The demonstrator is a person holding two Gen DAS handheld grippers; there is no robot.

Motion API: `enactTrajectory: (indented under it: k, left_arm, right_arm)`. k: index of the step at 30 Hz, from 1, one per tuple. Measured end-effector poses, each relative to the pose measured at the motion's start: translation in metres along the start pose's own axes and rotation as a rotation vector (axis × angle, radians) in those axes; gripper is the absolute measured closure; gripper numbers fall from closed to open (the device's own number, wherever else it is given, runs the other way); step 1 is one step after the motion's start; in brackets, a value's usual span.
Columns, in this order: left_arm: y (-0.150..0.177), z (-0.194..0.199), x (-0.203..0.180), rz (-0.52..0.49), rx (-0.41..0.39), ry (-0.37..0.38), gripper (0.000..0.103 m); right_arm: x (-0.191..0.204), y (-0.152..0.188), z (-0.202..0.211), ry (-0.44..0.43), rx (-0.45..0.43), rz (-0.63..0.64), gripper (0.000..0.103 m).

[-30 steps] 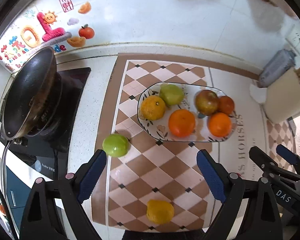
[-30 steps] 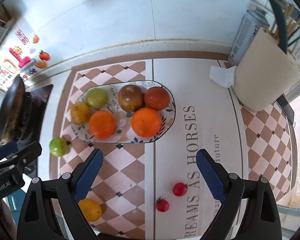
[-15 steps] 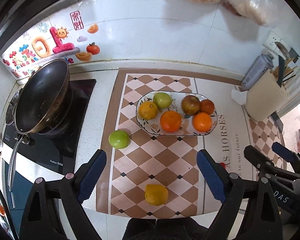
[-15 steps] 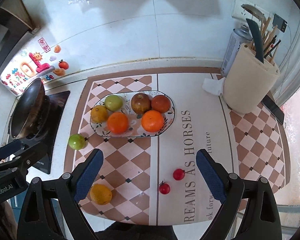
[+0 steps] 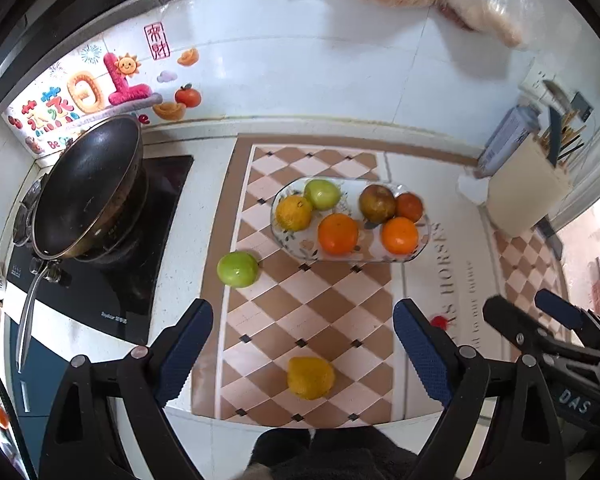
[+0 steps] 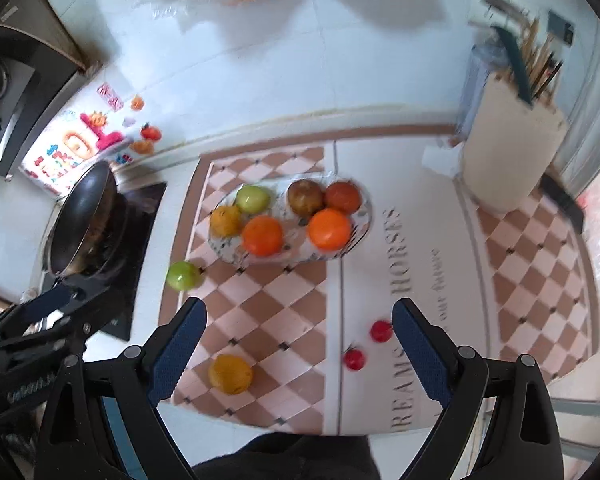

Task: Organize fruits
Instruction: 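Grasp the yellow citrus with the right gripper while the left grasps the green apple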

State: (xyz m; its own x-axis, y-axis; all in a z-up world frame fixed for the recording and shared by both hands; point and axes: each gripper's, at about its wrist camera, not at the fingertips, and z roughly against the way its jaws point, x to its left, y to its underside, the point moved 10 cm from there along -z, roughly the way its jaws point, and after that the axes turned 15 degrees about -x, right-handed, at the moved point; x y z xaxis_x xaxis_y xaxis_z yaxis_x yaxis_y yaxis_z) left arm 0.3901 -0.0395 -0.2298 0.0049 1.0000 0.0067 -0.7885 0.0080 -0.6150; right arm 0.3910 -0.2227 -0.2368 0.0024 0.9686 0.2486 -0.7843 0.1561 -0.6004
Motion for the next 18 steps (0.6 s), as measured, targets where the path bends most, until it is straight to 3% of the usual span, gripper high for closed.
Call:
enactTrajectory:
  k: [2,8,15,18]
  left_arm:
    - [0.007,-0.009,0.010,-0.021,0.021,-0.044,0.006]
    - [0.043,-0.039,0.060,-0.078,0.096,-0.204,0.006]
    - [0.095,-0.073,0.123,-0.047,0.249,-0.332,0.006]
    - [0.104,-0.081,0.139,-0.018,0.286,-0.356,0.006]
  right_arm:
    - [0.004,0.017,-0.014,-0.042,0.058,-0.021,0.007]
    - [0.034,0.090,-0.076,-0.166,0.266,-0.066,0.007]
    - [0.082,0.177,-0.150,-0.223,0.494,-0.017,0.007]
    - [0.093,0.199,-0.169,-0.216,0.544,0.021,0.021]
